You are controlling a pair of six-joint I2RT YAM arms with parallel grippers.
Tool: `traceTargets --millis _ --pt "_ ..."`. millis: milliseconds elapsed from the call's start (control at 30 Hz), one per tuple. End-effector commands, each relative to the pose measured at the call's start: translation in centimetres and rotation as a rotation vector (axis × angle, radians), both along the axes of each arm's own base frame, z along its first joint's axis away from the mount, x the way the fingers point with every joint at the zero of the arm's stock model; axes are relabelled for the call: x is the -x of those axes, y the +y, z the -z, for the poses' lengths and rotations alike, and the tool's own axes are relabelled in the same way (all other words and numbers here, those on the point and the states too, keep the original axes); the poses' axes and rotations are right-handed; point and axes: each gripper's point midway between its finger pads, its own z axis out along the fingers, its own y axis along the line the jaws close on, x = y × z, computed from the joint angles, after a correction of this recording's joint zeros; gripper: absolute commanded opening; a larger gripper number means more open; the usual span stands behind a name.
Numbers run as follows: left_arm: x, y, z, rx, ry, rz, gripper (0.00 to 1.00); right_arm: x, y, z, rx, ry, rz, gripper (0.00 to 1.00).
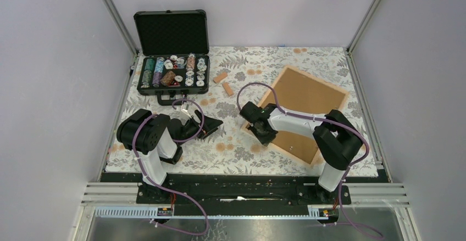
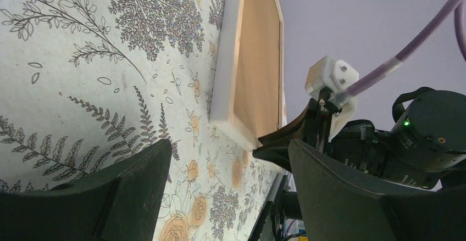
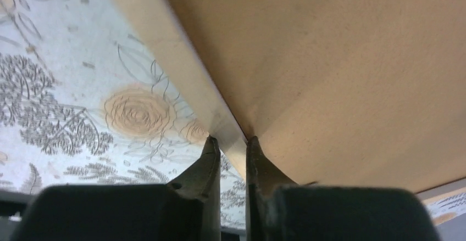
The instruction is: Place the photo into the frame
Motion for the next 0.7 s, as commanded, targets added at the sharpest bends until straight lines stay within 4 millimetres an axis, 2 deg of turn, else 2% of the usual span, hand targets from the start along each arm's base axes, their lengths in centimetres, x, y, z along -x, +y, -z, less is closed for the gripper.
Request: traceTargets --millis 0,167,233,400,533,567,667 --pt "-0.5 -0.2 -2.6 0.038 -0.133 0.009 0.82 -2.7 0.4 0.3 -0.013 -0.144 0.166 0.02" --pt "-0.5 -0.1 -2.6 0.039 -0.132 0.009 0.82 -7.0 2.4 -0.8 -0.028 -0.245 0.248 0.00" --pt "-0.5 -0.2 -2.6 0.039 -0.131 0.009 0.82 -9.7 4.0 -1.6 -0.069 -0.278 0.308 0.00" --pt "-0.5 -0.2 -2.5 0.040 -0.128 0.014 0.82 -15.9 6.8 -1.4 -0.174 -0.242 0.512 0.00" --pt "-0.5 -0.3 -2.4 0.041 -0.122 0.021 0.82 -20.1 7.9 -1.5 -0.187 -0.282 0.589 0.01" --pt "-0.5 -0.3 -2.4 0.041 -0.121 0.021 0.82 -20.7 8.1 -1.6 -0.183 -0.290 0.601 0.06" --pt "-0.6 -0.3 -2.4 0.042 -0.122 0.020 0.82 -21.1 8.9 -2.0 -0.202 -0.272 0.584 0.32"
